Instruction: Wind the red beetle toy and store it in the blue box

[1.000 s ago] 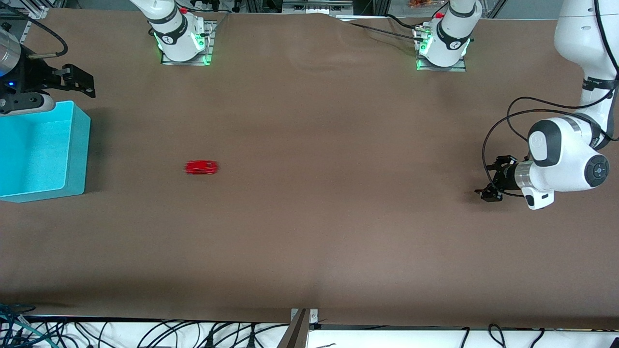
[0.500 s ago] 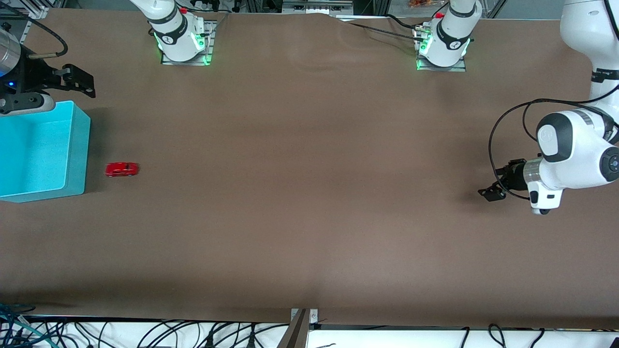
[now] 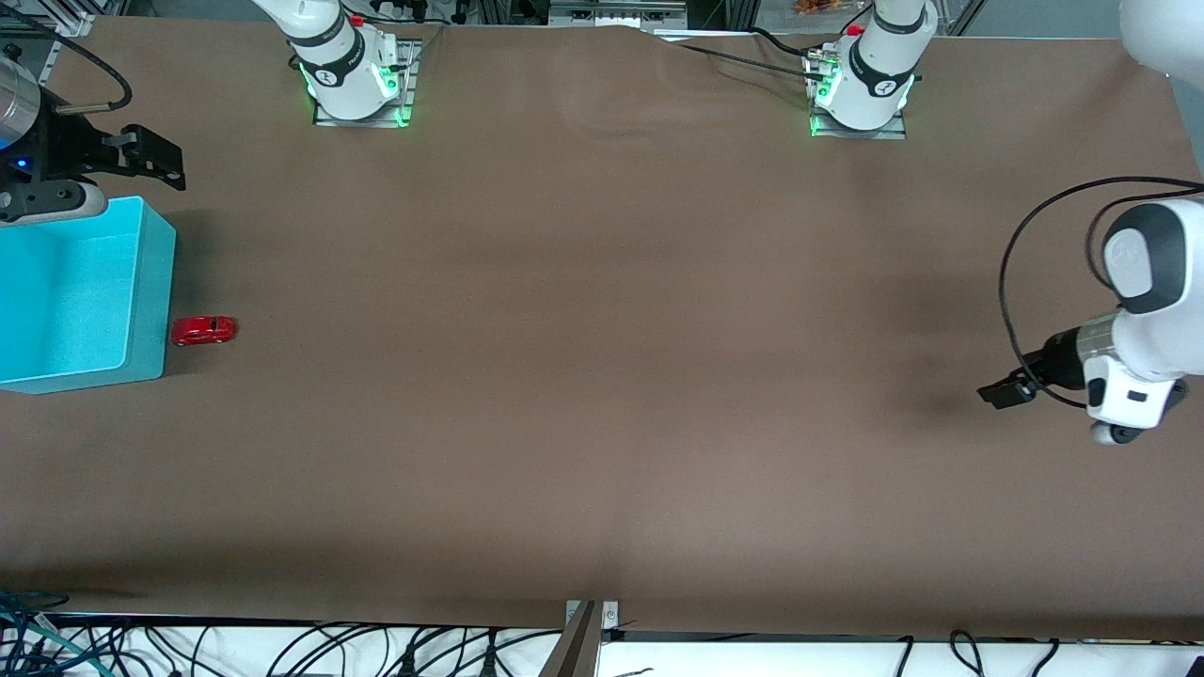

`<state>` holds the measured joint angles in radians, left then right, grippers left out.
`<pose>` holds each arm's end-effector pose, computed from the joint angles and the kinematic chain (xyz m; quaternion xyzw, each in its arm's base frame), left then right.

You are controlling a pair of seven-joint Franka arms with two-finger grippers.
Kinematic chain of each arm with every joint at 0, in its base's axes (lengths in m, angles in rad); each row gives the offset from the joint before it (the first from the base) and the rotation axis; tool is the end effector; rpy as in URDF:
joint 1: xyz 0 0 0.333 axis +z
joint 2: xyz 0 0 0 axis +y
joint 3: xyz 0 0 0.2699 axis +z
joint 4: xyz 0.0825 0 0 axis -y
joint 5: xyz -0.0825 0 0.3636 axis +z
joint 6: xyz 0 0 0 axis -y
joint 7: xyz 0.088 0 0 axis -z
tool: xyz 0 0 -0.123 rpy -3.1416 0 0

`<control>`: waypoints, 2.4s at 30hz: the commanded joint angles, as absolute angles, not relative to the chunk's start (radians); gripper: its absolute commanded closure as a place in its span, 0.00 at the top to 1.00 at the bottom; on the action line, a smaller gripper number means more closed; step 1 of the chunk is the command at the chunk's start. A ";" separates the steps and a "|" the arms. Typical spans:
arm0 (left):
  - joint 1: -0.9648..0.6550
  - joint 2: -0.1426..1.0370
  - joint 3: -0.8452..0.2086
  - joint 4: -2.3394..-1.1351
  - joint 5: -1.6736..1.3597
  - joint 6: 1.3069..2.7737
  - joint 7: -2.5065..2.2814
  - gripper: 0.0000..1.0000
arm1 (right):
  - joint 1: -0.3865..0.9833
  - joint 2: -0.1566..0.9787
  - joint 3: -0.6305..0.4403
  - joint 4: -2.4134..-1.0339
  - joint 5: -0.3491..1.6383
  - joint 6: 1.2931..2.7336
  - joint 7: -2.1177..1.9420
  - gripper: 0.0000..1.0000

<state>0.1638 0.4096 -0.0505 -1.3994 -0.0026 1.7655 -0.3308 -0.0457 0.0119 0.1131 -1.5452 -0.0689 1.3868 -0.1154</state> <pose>0.6339 0.0762 0.4157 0.9747 0.2223 -0.0226 0.0090 0.5135 0.0249 0.5536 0.9920 0.0876 -0.0857 0.0316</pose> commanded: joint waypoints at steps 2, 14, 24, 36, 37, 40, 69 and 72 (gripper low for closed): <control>0.163 0.417 -0.055 -1.310 0.023 1.651 -0.212 1.00 | -0.046 0.017 0.117 -1.542 -0.083 1.391 -0.123 1.00; 0.172 0.347 -0.184 -1.238 0.029 1.460 -0.170 1.00 | -0.051 0.025 0.110 -1.554 -0.083 1.408 -0.141 1.00; 0.175 0.305 -0.224 -1.236 0.032 1.381 -0.166 1.00 | -0.057 0.034 0.107 -1.600 -0.083 1.457 -0.141 1.00; 0.198 0.313 -0.207 -1.229 0.035 1.388 -0.114 1.00 | -0.074 0.057 0.095 -1.729 -0.077 1.610 -0.138 1.00; 0.202 0.313 -0.207 -1.227 0.041 1.388 -0.112 1.00 | -0.074 0.051 0.095 -1.749 -0.077 1.632 -0.137 1.00; 0.213 0.313 -0.207 -1.223 0.057 1.390 -0.109 1.00 | -0.074 0.038 0.095 -1.804 -0.077 1.687 -0.129 1.00; 0.213 0.373 -0.209 -1.216 0.057 1.448 -0.101 1.00 | -0.077 0.049 -0.015 -2.141 -0.127 2.057 -0.121 1.00; 0.215 0.373 -0.209 -1.216 0.060 1.448 -0.101 1.00 | -0.077 0.049 -0.038 -2.187 -0.149 2.097 -0.112 1.00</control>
<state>0.2092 0.3635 -0.2041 -1.2323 0.0299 1.4398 -0.1283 -0.0757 0.0712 -0.0097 -2.0964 -0.1035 2.0229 -0.1226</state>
